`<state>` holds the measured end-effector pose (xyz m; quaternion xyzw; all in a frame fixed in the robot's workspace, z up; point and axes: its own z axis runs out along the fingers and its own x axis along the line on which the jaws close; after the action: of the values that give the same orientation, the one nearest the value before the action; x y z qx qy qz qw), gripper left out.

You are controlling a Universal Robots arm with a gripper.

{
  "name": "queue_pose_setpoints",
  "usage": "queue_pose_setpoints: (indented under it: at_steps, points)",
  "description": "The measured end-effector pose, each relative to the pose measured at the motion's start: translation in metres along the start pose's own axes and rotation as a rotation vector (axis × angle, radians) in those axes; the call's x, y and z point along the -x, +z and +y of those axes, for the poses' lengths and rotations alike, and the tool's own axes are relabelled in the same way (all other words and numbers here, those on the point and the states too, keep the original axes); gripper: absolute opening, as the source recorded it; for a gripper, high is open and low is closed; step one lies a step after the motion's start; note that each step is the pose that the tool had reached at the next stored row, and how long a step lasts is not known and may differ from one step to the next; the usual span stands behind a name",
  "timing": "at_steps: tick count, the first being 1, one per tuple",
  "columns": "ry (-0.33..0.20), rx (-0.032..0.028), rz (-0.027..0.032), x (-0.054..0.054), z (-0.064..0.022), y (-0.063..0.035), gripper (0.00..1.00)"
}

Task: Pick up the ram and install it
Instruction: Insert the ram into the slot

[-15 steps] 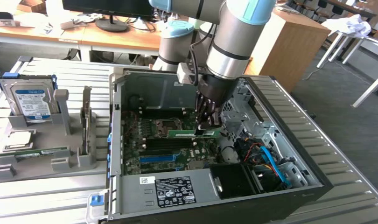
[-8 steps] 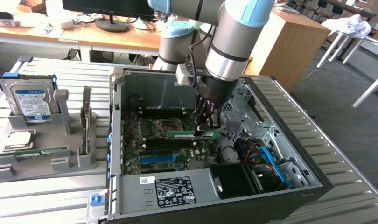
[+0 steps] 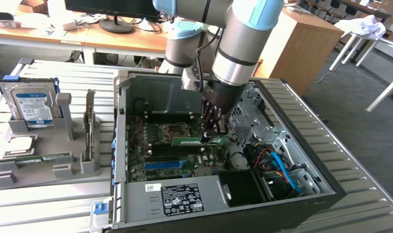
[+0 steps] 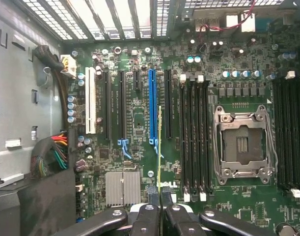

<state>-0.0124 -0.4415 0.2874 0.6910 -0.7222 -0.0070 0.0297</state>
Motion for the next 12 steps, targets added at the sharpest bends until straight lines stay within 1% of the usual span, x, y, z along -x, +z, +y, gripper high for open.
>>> queue_pose_setpoints:
  at_steps: [4,12]
  points:
    - [0.0,0.0,0.0,0.0002,0.0001,0.001,0.13]
    - [0.0,0.0,0.0,0.0045,0.0003,0.0018,0.13]
